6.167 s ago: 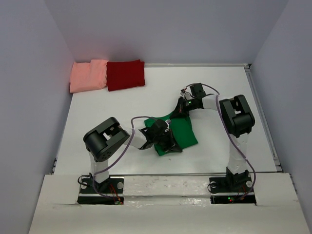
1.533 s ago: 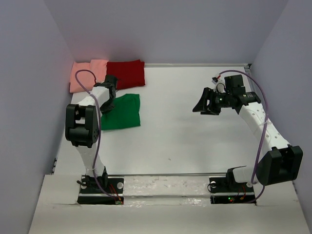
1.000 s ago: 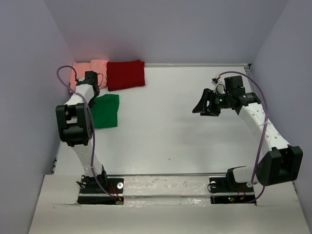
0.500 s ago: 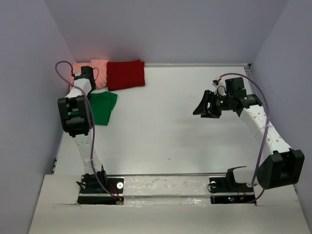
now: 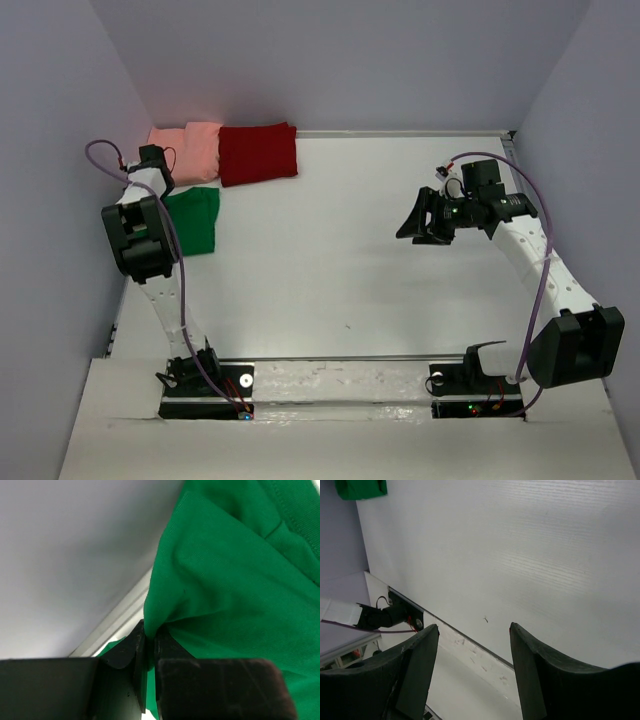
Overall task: Fold and stack the t-shirts
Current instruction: Neatly place the folded tshirt to the corner
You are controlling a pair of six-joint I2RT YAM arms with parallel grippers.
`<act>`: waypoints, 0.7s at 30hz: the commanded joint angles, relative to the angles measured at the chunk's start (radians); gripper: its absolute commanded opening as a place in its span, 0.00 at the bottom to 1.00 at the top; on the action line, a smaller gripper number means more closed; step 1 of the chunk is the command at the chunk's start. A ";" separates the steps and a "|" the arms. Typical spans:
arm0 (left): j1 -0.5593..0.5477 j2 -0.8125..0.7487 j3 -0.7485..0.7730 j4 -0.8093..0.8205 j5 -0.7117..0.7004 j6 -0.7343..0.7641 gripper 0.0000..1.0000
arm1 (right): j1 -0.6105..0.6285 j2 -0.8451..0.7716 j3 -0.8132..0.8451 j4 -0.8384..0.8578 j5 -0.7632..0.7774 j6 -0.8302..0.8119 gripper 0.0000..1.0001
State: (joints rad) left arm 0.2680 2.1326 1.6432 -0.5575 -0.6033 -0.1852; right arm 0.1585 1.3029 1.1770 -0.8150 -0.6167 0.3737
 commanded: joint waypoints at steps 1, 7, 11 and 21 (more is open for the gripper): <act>0.016 -0.017 0.013 0.014 -0.012 -0.028 0.00 | 0.004 -0.004 0.024 -0.009 -0.005 0.005 0.64; 0.013 -0.085 0.001 0.053 -0.006 -0.049 0.73 | 0.004 -0.005 0.018 -0.009 -0.014 0.007 0.64; 0.005 -0.126 0.027 0.048 -0.015 -0.051 0.81 | 0.004 -0.004 0.009 -0.003 -0.017 0.007 0.65; -0.110 -0.247 0.141 0.024 -0.067 0.009 0.75 | 0.004 0.007 -0.007 0.007 -0.029 0.002 0.64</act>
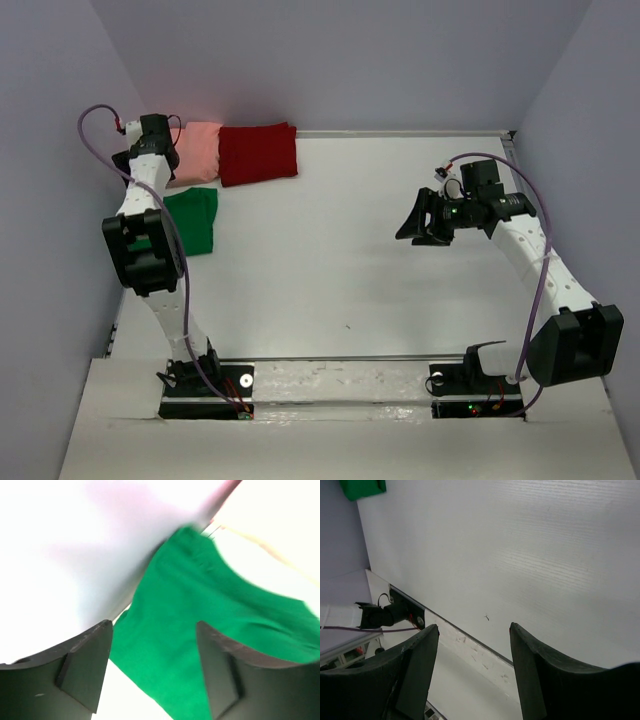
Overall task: Fold and stack the t-shirts
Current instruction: Neatly place the folded tshirt to the corner
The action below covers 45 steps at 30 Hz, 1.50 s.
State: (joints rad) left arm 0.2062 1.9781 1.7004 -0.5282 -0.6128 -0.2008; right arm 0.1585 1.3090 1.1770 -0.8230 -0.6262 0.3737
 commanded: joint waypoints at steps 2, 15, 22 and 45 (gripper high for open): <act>-0.060 -0.085 0.122 -0.071 -0.050 -0.005 0.60 | 0.004 -0.001 -0.007 0.015 -0.021 0.001 0.64; -0.089 -0.281 -0.189 -0.110 0.330 -0.184 0.08 | 0.004 -0.004 0.026 0.013 -0.023 -0.004 0.64; -0.269 -0.444 -0.235 -0.240 0.263 -0.227 0.72 | 0.004 -0.008 0.006 0.027 -0.033 -0.002 0.64; -0.404 -0.924 -0.530 -0.279 0.421 -0.276 0.99 | 0.004 -0.171 -0.076 -0.021 0.108 -0.039 0.64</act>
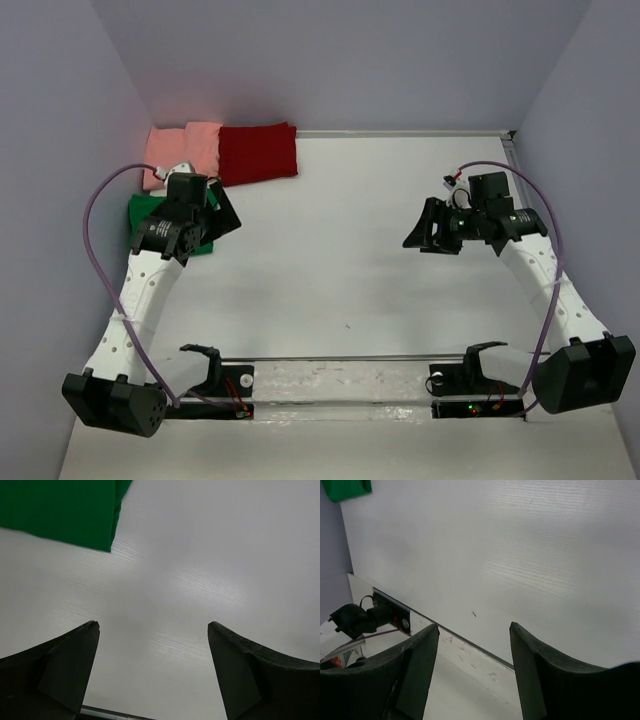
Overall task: Fold and stack the t-shirts
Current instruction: Neatly place the folded tshirt to the corner
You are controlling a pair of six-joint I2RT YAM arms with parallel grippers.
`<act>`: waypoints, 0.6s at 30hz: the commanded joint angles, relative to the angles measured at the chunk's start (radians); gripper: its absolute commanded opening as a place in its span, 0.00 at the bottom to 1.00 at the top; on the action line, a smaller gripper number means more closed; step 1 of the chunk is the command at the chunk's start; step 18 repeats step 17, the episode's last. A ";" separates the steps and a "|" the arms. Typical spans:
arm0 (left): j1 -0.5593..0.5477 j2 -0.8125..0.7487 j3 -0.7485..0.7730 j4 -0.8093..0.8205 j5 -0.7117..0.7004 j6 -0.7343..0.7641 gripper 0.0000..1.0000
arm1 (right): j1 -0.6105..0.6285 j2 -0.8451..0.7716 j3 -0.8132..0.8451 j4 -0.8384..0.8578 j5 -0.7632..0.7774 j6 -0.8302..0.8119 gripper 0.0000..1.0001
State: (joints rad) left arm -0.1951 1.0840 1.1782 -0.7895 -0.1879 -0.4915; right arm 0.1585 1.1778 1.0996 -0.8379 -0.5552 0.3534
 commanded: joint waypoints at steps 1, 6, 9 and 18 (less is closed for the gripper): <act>-0.003 -0.033 -0.011 -0.019 -0.004 0.019 0.99 | 0.004 -0.049 0.000 -0.001 0.035 -0.016 0.64; -0.003 -0.035 -0.017 -0.022 -0.005 0.027 0.99 | 0.004 -0.087 -0.020 0.003 0.032 -0.004 0.64; -0.003 -0.042 -0.015 -0.022 -0.001 0.034 0.99 | 0.004 -0.110 -0.029 0.003 0.031 0.001 0.64; -0.003 -0.027 -0.029 -0.030 0.002 0.033 0.99 | 0.004 -0.129 -0.029 -0.007 0.026 0.001 0.65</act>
